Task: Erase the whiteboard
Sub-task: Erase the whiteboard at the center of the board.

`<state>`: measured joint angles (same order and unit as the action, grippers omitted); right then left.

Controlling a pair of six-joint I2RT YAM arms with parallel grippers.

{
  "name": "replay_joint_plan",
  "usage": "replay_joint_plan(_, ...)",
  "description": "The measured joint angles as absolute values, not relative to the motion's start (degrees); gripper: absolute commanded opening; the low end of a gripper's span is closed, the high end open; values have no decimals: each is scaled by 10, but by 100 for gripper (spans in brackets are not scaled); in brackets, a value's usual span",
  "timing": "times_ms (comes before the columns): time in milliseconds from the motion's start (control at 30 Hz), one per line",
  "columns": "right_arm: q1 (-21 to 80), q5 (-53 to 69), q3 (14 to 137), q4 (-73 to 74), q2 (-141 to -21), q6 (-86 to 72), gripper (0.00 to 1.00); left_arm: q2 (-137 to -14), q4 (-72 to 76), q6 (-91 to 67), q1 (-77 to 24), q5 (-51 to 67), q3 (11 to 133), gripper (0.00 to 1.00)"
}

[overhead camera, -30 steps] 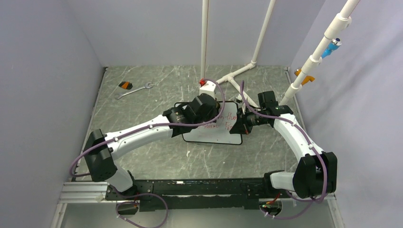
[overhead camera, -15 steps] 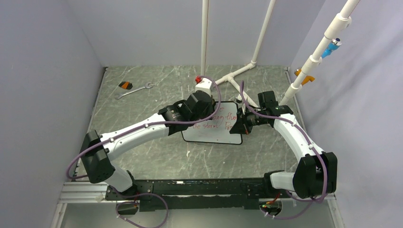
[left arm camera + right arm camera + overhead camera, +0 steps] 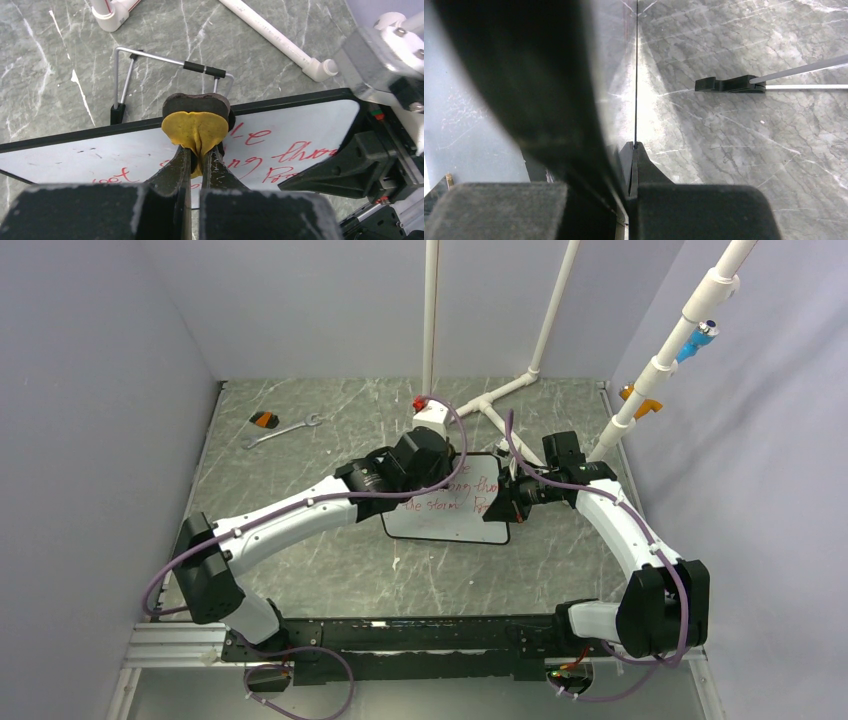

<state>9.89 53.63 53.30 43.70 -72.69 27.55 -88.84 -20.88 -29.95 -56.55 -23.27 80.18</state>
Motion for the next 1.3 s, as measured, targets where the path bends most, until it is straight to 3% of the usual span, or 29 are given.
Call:
replay_joint_plan(667,99,536,533,437,-727,281,0,-923,-256,-340,-606,-283,843,0)
replay_joint_plan(1300,99,536,533,437,-727,275,0,-897,-241,-366,-595,-278,783,0)
